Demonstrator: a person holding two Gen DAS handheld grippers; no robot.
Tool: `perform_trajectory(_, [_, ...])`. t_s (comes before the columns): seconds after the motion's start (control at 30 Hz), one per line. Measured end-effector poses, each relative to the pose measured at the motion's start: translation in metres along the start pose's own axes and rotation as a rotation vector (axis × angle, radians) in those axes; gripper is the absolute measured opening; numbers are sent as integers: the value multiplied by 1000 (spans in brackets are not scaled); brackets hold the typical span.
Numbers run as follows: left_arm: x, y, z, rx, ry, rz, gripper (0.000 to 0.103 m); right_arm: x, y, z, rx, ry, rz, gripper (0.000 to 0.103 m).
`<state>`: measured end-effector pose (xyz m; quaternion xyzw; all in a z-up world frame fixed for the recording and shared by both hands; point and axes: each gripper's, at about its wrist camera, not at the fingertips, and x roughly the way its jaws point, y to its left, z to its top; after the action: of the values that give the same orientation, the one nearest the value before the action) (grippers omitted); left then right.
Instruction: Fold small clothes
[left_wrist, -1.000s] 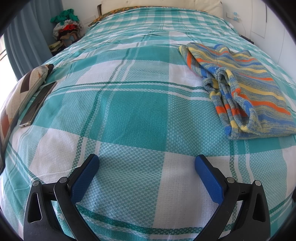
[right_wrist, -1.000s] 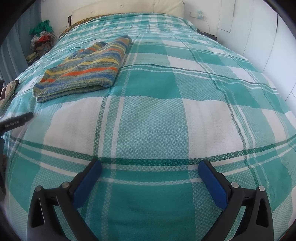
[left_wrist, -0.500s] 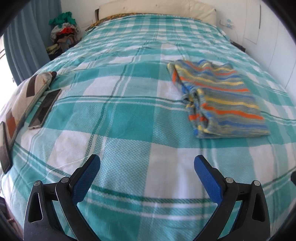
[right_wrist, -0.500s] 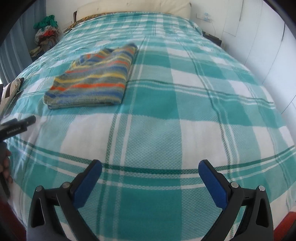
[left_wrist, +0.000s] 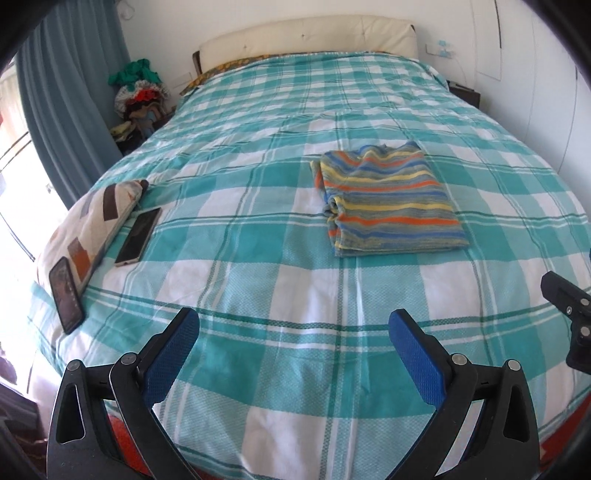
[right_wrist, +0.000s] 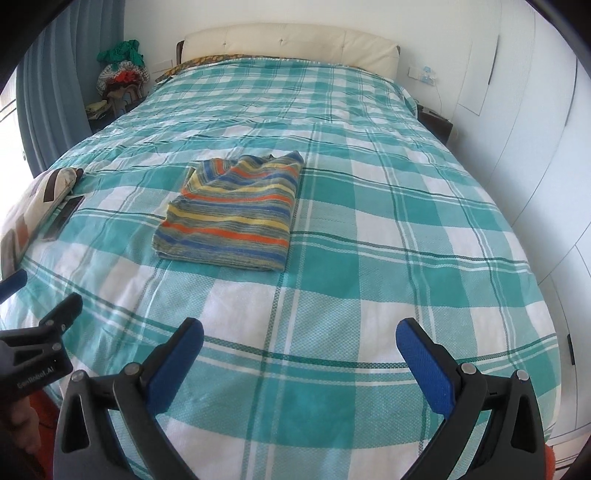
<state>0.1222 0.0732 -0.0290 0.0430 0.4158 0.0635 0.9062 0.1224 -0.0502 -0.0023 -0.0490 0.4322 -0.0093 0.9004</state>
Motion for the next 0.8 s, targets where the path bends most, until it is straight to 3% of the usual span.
perform_trajectory(0.17, [-10,8,8,-68,9,-106,102,-15,0,2,-6,-14,34,103])
perform_trajectory(0.5, [-18,-7,15,-8,47,-57,102,-36,0,12,-27,-29,30,103])
perform_trajectory(0.8, [-21,-9,20,-42,52,-58,103,-38,-6,16,-11,-17,30,103])
